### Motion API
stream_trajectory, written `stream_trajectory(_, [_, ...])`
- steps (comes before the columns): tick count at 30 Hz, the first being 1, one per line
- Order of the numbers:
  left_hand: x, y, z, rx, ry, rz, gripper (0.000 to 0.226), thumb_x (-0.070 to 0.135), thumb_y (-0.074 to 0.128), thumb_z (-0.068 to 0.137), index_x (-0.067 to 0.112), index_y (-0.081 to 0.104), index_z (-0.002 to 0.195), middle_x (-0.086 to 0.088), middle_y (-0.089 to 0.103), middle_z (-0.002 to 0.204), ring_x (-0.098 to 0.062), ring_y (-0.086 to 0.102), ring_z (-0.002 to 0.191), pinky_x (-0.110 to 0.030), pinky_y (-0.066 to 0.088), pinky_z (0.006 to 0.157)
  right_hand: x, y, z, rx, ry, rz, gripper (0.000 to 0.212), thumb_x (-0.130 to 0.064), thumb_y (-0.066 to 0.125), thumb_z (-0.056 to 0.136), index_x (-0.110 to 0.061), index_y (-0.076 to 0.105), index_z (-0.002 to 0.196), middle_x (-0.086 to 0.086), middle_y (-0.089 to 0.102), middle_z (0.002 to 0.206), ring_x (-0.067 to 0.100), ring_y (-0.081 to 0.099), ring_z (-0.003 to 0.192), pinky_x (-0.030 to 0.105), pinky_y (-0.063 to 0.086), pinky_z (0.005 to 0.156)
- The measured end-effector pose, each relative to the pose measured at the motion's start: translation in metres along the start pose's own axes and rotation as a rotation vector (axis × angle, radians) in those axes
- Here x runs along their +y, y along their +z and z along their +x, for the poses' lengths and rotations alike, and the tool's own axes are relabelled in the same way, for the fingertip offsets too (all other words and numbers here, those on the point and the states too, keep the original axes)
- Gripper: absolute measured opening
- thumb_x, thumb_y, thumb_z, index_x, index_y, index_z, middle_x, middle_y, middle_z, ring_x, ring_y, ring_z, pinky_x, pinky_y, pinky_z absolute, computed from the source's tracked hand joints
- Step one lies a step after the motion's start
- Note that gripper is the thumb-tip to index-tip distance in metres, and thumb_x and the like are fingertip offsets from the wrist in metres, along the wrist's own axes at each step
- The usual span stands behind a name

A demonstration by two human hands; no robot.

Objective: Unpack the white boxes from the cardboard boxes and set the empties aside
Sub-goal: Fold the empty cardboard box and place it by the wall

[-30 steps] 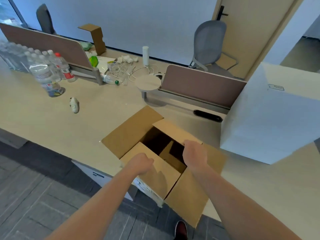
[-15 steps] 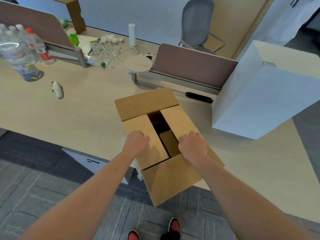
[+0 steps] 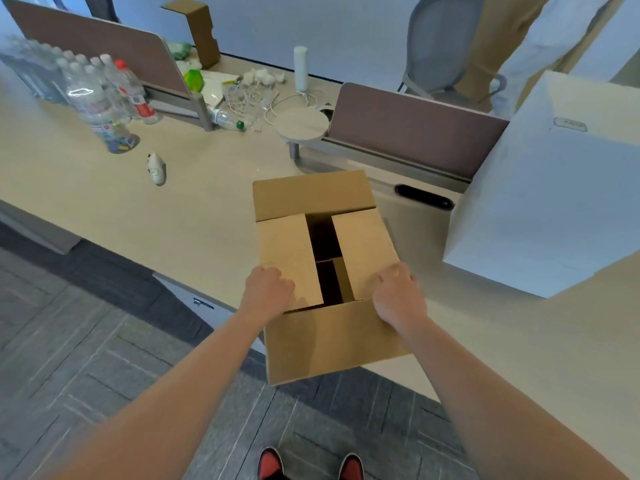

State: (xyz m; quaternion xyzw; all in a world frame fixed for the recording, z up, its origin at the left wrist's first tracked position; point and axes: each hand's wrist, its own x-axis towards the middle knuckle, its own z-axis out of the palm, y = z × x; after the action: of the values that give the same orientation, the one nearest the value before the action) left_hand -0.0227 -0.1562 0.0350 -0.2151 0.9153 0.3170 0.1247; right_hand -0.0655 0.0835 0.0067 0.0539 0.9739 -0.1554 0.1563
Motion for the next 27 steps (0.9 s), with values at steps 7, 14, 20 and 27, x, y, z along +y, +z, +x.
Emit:
stream_trajectory(7, [-0.017, 0.011, -0.051, -0.162, -0.287, -0.092, 0.046, 0.033, 0.054, 0.095, 0.005, 0.041, 0.128, -0.01, 0.058, 0.108, -0.027, 0.058, 0.094, -0.039, 0.054, 0.078, 0.036, -0.024, -0.009, -0.104, 0.065, 0.043, 0.036, -0.026, 0.042, 0.093, -0.015, 0.053, 0.125, 0.014, 0.051, 0.126, 0.034, 0.056, 0.109, 0.044, 0.049, 0.092])
stream_trajectory(14, [-0.006, 0.003, -0.074, 0.024, -0.375, -0.262, 0.054, 0.03, 0.058, 0.092, -0.006, 0.043, 0.13, -0.015, 0.06, 0.094, -0.023, 0.052, 0.072, -0.034, 0.045, 0.057, 0.051, -0.042, -0.009, -0.174, 0.083, 0.193, 0.039, -0.034, 0.048, 0.081, -0.012, 0.06, 0.111, 0.007, 0.066, 0.096, 0.029, 0.065, 0.088, 0.042, 0.055, 0.083])
stream_trajectory(20, [0.016, -0.022, -0.069, 0.182, -0.395, -0.75, 0.041, 0.022, 0.057, 0.095, -0.006, 0.054, 0.125, -0.008, 0.057, 0.081, -0.023, 0.06, 0.067, -0.038, 0.061, 0.07, 0.031, -0.087, -0.018, -0.012, 0.014, 0.529, 0.027, -0.029, 0.05, 0.092, -0.007, 0.054, 0.108, 0.003, 0.057, 0.084, 0.019, 0.056, 0.073, 0.031, 0.037, 0.058])
stream_trajectory(27, [0.033, -0.039, -0.056, 0.371, -0.322, -0.864, 0.016, 0.019, 0.049, 0.092, 0.009, 0.047, 0.08, -0.005, 0.042, 0.071, -0.033, 0.065, 0.083, -0.038, 0.051, 0.078, 0.018, -0.073, -0.007, 0.092, -0.039, 0.745, 0.06, -0.038, 0.055, 0.091, -0.015, 0.04, 0.144, 0.004, 0.05, 0.137, 0.023, 0.056, 0.114, 0.04, 0.047, 0.093])
